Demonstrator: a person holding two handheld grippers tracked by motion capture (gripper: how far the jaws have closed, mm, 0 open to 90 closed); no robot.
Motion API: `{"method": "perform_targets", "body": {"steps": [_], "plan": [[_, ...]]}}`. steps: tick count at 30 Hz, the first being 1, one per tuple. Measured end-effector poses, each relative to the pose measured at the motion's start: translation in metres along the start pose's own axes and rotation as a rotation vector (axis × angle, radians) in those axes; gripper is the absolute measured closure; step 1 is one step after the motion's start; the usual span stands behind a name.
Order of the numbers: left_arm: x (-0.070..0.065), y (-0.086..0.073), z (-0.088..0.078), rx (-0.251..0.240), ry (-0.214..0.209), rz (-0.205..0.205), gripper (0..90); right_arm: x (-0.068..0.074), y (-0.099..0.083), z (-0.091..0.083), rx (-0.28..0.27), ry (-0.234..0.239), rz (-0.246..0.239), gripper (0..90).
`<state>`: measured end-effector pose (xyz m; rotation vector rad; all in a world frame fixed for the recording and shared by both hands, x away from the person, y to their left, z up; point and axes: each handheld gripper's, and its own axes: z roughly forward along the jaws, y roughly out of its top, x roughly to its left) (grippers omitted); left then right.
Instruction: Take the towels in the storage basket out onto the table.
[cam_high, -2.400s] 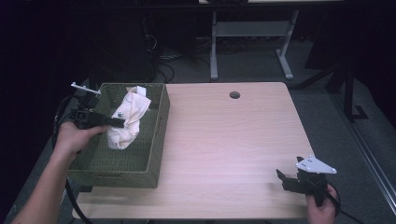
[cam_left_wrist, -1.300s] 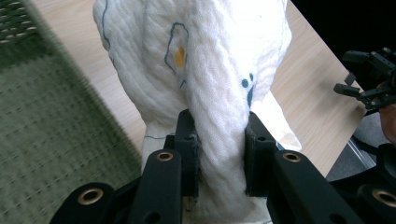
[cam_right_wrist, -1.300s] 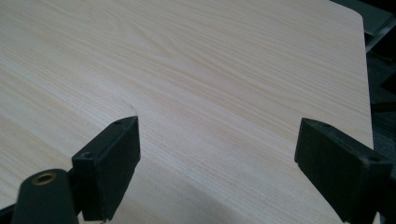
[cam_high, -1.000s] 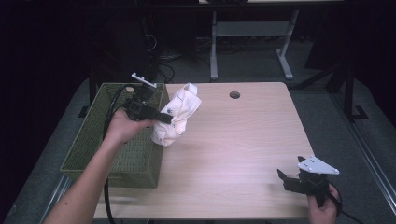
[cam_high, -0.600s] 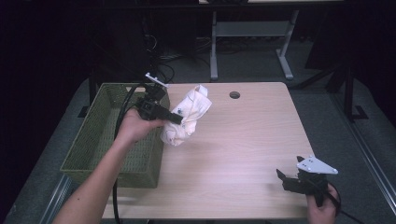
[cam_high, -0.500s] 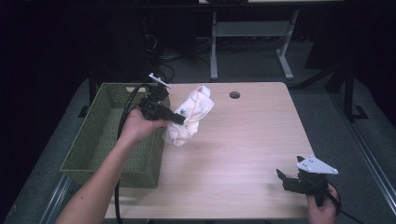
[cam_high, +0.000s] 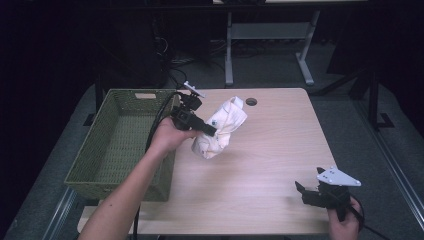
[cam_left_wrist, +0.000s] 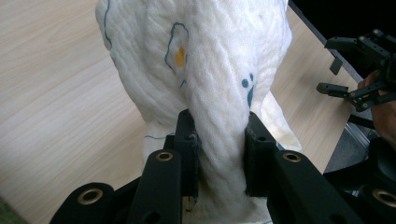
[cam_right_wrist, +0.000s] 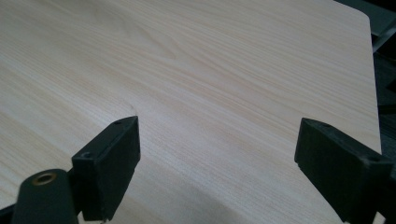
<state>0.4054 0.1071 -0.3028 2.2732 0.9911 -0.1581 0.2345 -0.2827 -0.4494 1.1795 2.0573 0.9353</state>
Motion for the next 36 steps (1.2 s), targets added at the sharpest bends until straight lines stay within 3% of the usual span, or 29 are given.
{"method": "perform_targets", "body": {"steps": [13, 20, 23, 36], "plan": [[-0.01, 0.012, 0.043, 0.048, -0.013, 0.023, 71.5, -0.001, 0.0, 0.0, -0.004, 0.002, 0.002, 13.9], [-0.013, 0.014, 0.066, 0.072, -0.033, 0.014, 71.3, -0.001, 0.0, 0.0, -0.005, 0.003, 0.002, 13.8], [-0.012, 0.016, 0.076, 0.094, -0.02, 0.019, 71.3, 0.0, 0.0, 0.0, -0.001, 0.006, 0.003, 13.9], [-0.005, 0.015, 0.112, 0.115, -0.026, -0.042, 71.3, 0.001, 0.001, 0.002, -0.001, 0.012, -0.002, 13.9]]}}
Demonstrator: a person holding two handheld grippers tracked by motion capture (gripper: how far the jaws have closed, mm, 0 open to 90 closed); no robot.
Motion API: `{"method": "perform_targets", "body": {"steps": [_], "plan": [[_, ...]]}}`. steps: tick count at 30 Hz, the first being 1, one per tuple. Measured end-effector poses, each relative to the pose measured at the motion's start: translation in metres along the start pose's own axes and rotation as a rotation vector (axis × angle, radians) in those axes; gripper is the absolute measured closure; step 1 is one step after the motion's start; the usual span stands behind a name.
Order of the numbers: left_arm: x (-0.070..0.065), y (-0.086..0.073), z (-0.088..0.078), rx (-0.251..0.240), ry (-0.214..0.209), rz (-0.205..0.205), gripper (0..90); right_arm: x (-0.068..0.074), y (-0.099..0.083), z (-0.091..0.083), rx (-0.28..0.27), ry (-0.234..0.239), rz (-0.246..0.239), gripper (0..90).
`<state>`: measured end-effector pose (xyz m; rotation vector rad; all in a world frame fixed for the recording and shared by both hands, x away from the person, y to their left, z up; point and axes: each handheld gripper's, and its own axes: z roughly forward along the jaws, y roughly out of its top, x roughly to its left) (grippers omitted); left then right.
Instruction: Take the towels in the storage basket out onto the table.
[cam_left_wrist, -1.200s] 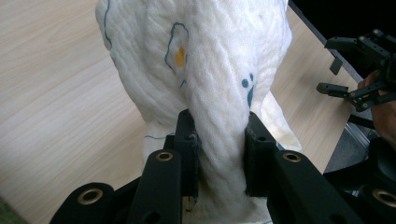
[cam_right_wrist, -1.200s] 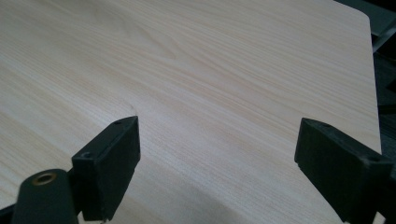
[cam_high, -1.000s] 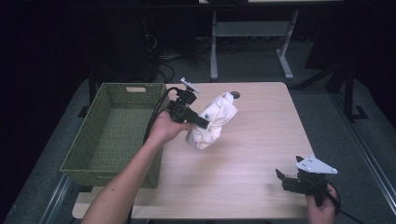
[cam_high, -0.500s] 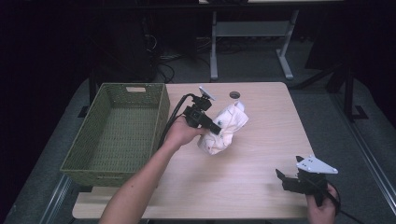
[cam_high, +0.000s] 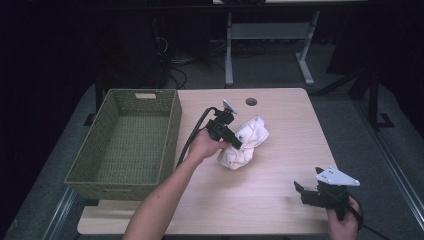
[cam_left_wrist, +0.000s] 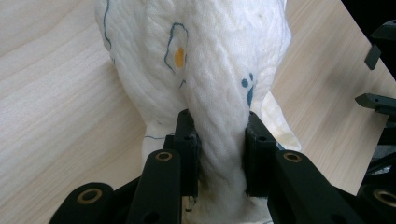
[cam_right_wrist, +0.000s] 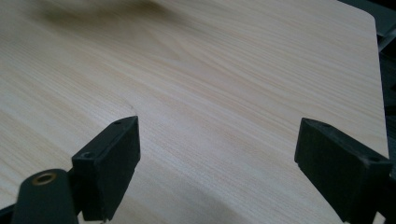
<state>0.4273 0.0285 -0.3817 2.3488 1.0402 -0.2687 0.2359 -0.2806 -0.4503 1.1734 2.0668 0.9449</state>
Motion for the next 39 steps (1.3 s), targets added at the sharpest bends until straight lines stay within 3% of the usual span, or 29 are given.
{"method": "perform_targets", "body": {"steps": [9, 21, 39], "plan": [[0.003, -0.004, 0.012, 0.007, -0.001, -0.023, 65.6, 0.002, 0.0, 0.0, 0.003, 0.007, -0.001, 13.9], [0.003, -0.004, 0.032, 0.011, -0.014, -0.036, 68.5, 0.003, 0.0, 0.003, 0.005, 0.009, -0.001, 13.9], [0.003, -0.007, 0.056, 0.028, -0.015, -0.045, 64.2, 0.005, 0.001, 0.006, 0.02, 0.008, -0.01, 13.9]]}}
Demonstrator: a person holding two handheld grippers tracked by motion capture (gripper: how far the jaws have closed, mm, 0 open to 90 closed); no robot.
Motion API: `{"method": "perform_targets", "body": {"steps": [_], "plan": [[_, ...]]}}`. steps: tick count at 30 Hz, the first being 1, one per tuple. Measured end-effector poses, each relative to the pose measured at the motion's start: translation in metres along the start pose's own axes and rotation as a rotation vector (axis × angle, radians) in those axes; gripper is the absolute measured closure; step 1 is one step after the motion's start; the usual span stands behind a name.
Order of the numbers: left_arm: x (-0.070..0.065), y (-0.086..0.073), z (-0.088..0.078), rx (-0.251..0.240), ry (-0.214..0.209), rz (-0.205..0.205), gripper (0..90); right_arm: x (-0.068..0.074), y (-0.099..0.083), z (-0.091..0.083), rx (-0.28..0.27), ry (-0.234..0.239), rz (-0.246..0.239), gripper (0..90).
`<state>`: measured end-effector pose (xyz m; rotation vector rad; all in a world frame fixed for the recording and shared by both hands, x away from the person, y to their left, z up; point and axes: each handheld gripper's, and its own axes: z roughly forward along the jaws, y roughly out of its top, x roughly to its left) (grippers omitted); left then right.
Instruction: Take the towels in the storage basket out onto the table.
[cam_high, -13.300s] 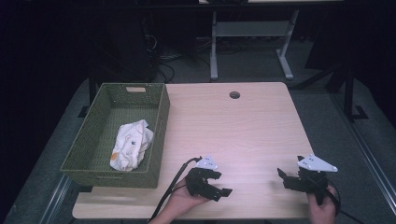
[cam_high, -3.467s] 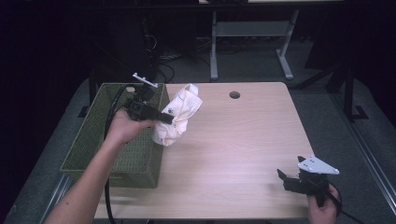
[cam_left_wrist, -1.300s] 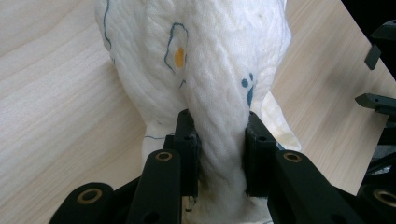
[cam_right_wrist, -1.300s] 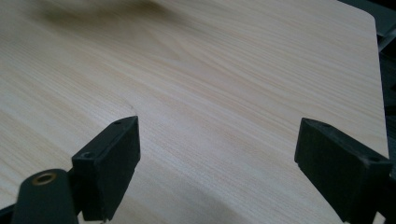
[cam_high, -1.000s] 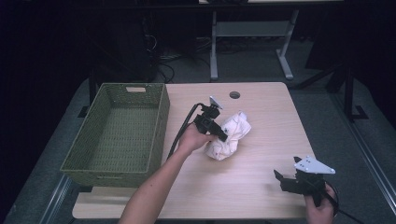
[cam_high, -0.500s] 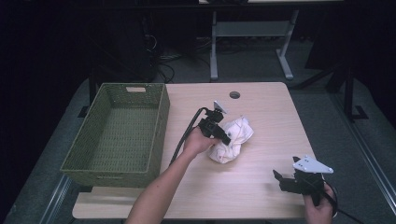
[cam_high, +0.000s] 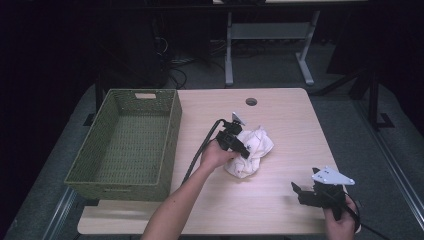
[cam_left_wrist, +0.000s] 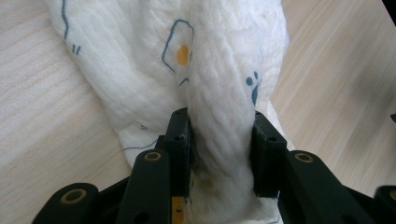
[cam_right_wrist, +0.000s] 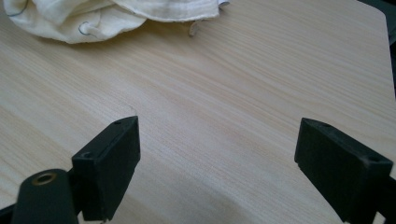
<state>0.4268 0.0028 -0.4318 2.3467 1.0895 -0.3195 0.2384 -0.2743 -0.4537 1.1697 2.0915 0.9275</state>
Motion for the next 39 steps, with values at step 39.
{"method": "perform_targets", "body": {"steps": [39], "plan": [[-0.024, -0.031, -0.033, -0.075, 0.171, 0.156, 41.6, -0.001, 0.002, 0.004, 0.012, -0.011, -0.016, 13.9]]}}
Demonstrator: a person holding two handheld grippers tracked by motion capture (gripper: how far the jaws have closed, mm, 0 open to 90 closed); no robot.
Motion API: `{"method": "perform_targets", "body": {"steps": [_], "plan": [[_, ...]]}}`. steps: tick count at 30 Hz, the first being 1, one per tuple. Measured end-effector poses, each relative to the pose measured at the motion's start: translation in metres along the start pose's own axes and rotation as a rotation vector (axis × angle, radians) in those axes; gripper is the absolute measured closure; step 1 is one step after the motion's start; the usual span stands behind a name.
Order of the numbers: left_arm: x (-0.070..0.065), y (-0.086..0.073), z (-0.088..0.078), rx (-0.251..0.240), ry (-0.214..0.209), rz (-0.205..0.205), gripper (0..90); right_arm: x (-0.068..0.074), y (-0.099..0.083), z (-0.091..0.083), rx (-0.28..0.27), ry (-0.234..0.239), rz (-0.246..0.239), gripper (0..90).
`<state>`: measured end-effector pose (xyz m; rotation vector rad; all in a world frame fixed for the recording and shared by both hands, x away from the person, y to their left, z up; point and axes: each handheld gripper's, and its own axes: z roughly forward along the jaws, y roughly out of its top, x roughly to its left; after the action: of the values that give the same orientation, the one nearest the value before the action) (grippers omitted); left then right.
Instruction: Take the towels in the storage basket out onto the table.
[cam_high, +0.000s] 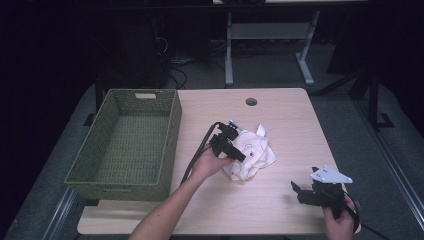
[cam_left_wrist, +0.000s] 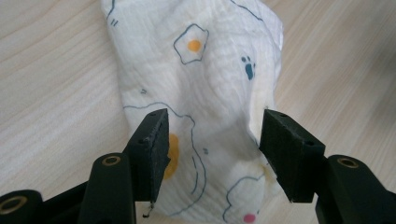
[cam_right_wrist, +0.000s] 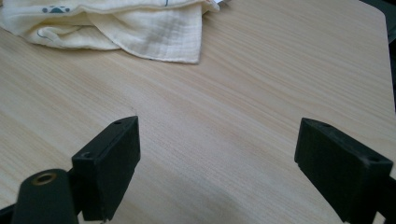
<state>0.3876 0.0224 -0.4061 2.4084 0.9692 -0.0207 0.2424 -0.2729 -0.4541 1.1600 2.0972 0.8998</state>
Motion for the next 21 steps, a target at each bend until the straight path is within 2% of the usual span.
{"method": "perform_targets", "body": {"steps": [5, 11, 14, 16, 17, 19, 21], "plan": [[-0.002, -0.012, -0.008, -0.017, -0.001, 0.011, 40.3, 0.0, 0.0, 0.0, 0.002, -0.002, 0.005, 13.9], [-0.003, -0.03, -0.017, -0.051, -0.026, 0.013, 35.5, -0.001, -0.001, 0.002, 0.014, -0.005, 0.002, 13.9], [-0.006, -0.039, -0.021, -0.059, -0.009, 0.032, 34.9, -0.001, -0.001, 0.002, 0.014, -0.006, 0.004, 13.9], [-0.007, -0.043, -0.023, -0.061, -0.013, 0.042, 34.7, -0.002, -0.001, 0.002, 0.017, -0.007, 0.003, 13.9], [-0.009, -0.046, -0.023, -0.072, -0.014, 0.031, 34.7, -0.002, -0.001, 0.002, 0.018, -0.009, 0.003, 13.9], [-0.01, -0.05, -0.024, -0.071, -0.03, 0.033, 34.3, -0.002, -0.001, 0.002, 0.02, -0.01, 0.005, 13.9], [-0.011, -0.054, -0.025, -0.074, -0.016, 0.051, 34.0, -0.002, -0.002, 0.002, 0.024, -0.009, 0.005, 13.9]]}}
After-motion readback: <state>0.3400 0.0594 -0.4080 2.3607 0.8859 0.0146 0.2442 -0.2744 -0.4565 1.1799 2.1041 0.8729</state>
